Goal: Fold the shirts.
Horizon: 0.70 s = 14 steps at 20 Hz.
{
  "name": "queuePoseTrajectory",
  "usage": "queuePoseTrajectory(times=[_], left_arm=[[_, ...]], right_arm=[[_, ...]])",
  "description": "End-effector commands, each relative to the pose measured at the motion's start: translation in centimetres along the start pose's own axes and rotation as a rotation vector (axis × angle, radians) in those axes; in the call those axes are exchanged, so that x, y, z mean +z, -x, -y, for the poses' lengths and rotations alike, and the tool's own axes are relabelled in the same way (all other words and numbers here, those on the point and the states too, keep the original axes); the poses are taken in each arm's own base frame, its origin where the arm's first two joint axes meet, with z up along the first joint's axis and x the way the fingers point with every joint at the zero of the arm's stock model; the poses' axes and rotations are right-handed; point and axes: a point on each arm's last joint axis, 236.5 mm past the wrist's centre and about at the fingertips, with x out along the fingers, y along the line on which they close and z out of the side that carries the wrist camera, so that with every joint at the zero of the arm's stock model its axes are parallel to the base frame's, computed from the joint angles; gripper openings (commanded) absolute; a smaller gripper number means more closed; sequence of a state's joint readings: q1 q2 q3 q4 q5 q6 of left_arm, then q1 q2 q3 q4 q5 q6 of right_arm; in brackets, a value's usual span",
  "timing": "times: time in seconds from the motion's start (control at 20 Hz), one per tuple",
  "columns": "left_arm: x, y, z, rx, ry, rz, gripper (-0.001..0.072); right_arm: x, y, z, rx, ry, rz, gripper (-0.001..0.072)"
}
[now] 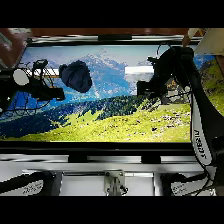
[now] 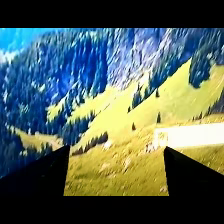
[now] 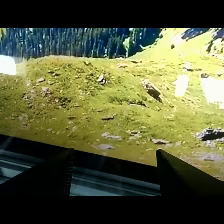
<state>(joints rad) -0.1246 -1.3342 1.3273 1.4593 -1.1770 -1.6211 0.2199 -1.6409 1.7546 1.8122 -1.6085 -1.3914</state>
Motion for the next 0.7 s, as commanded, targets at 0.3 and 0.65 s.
queuePoseTrajectory(times=[0.3, 0.65], left_arm=[[14.1, -11.6, -1.5, -0.023, 0.122, 0.160, 0.0668], [13.0, -19.5, -2.5, -0.014, 0.183, 0.071, 0.0503]], right_arm=[[1.1, 0.0, 0.6, -0.029, 0.007, 0.047, 0.0631], [1.7, 0.1, 0.5, -0.027, 0.017, 0.071, 0.0631]])
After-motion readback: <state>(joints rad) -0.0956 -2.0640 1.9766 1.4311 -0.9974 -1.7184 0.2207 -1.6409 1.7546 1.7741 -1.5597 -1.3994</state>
